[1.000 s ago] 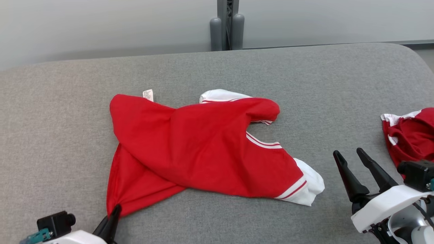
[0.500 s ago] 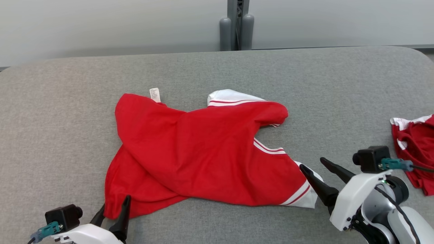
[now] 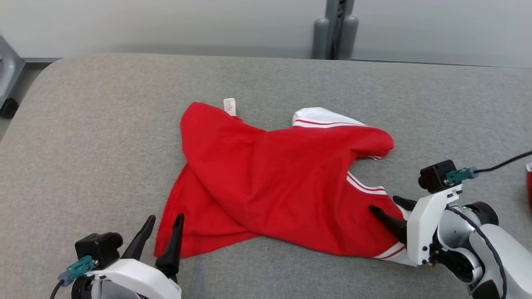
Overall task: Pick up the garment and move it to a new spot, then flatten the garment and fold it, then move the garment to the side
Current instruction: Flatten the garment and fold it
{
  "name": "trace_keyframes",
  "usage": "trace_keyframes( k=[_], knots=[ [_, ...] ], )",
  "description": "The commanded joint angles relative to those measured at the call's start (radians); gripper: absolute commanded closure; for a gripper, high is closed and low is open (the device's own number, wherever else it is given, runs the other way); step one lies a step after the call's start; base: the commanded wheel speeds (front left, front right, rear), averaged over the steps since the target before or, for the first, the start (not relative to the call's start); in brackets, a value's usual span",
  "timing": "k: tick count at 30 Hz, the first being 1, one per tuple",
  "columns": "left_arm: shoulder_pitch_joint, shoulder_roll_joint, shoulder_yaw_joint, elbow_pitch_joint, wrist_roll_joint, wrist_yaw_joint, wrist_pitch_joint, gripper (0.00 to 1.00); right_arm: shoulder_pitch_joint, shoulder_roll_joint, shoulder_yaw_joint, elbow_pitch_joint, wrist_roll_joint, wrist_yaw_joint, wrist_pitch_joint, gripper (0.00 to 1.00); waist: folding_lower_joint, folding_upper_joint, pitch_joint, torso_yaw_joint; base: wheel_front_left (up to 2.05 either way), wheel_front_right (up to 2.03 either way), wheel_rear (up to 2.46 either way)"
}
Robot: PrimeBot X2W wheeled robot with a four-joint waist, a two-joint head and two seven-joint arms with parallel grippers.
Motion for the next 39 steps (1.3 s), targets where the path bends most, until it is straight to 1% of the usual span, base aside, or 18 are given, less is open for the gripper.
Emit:
trace_keyframes(
  k=[1, 2, 6, 7, 12, 14, 18, 20, 22, 25, 29, 33, 37, 38, 39],
  knots=[
    [-0.017, 0.003, 0.001, -0.007, 0.011, 0.006, -0.003, 0.0, -0.011, -0.009, 0.007, 0.014, 0.01, 0.0, 0.009, 0.14, 0.0, 0.0, 0.004, 0.015, 0.0, 0.0, 0.0],
    [-0.018, 0.003, 0.0, -0.013, 0.014, 0.009, -0.003, 0.0, -0.018, -0.012, 0.021, 0.024, 0.018, 0.0, 0.012, 0.5, 0.0, 0.0, 0.004, 0.023, 0.0, 0.0, 0.0],
    [-0.016, 0.003, -0.002, -0.033, 0.023, 0.019, -0.005, 0.0, -0.046, -0.028, 0.06, 0.052, 0.043, 0.0, 0.012, 0.73, 0.0, 0.0, 0.004, 0.044, 0.0, 0.0, 0.0],
    [-0.012, 0.004, -0.001, -0.036, 0.024, 0.022, -0.005, 0.0, -0.051, -0.03, 0.068, 0.055, 0.051, 0.0, 0.005, 0.99, 0.0, 0.0, 0.004, 0.047, 0.0, 0.0, 0.0],
    [0.005, 0.01, 0.0, -0.044, 0.024, 0.028, -0.008, 0.0, -0.08, -0.05, 0.087, 0.067, 0.085, 0.0, -0.025, 1.0, 0.0, 0.0, 0.0, 0.054, 0.0, 0.0, 0.0],
    [0.008, 0.012, 0.003, -0.046, 0.024, 0.029, -0.009, 0.0, -0.092, -0.052, 0.076, 0.07, 0.099, 0.0, -0.053, 1.0, 0.0, 0.0, -0.001, 0.054, 0.0, 0.0, 0.0],
    [0.006, 0.013, 0.002, -0.052, 0.029, 0.031, -0.01, 0.0, -0.133, -0.038, 0.01, 0.089, 0.143, 0.0, -0.119, 1.0, 0.0, 0.0, 0.001, 0.049, 0.0, 0.0, 0.0],
    [0.001, 0.011, 0.0, -0.057, 0.032, 0.028, -0.012, 0.0, -0.162, -0.029, -0.035, 0.119, 0.155, 0.0, -0.151, 1.0, 0.0, 0.0, 0.004, 0.047, 0.0, 0.0, 0.0],
    [-0.006, 0.009, -0.002, -0.061, 0.036, 0.025, -0.012, 0.0, -0.189, -0.018, -0.083, 0.163, 0.167, 0.0, -0.168, 1.0, 0.0, 0.0, 0.009, 0.048, 0.0, 0.0, 0.0],
    [-0.013, 0.006, -0.009, -0.064, 0.043, 0.02, -0.011, 0.0, -0.236, 0.005, -0.141, 0.233, 0.197, 0.0, -0.154, 1.0, 0.0, 0.0, 0.016, 0.054, 0.0, 0.0, 0.0],
    [-0.021, -0.006, -0.022, -0.061, 0.049, 0.015, -0.01, 0.0, -0.27, 0.011, -0.141, 0.272, 0.186, 0.0, -0.135, 1.0, 0.0, 0.0, 0.019, 0.064, 0.0, 0.0, 0.0],
    [-0.019, -0.015, -0.028, -0.054, 0.05, 0.009, -0.012, 0.0, -0.275, 0.001, -0.127, 0.298, 0.162, 0.0, -0.125, 1.0, 0.0, 0.0, 0.019, 0.064, 0.0, 0.0, 0.0],
    [-0.025, -0.014, -0.03, -0.047, 0.052, 0.006, -0.01, 0.0, -0.291, 0.007, -0.13, 0.355, 0.132, 0.0, -0.149, 1.0, 0.0, 0.0, 0.024, 0.06, 0.0, 0.0, 0.0],
    [-0.028, -0.013, -0.03, -0.047, 0.052, 0.005, -0.01, 0.0, -0.298, 0.01, -0.126, 0.371, 0.121, 0.0, -0.159, 0.69, 0.0, 0.0, 0.026, 0.058, 0.0, 0.0, 0.0],
    [-0.028, -0.013, -0.03, -0.047, 0.052, 0.005, -0.01, 0.0, -0.298, 0.01, -0.126, 0.371, 0.121, 0.0, -0.159, 0.69, 0.0, 0.0, 0.026, 0.058, 0.0, 0.0, 0.0]
  ],
)
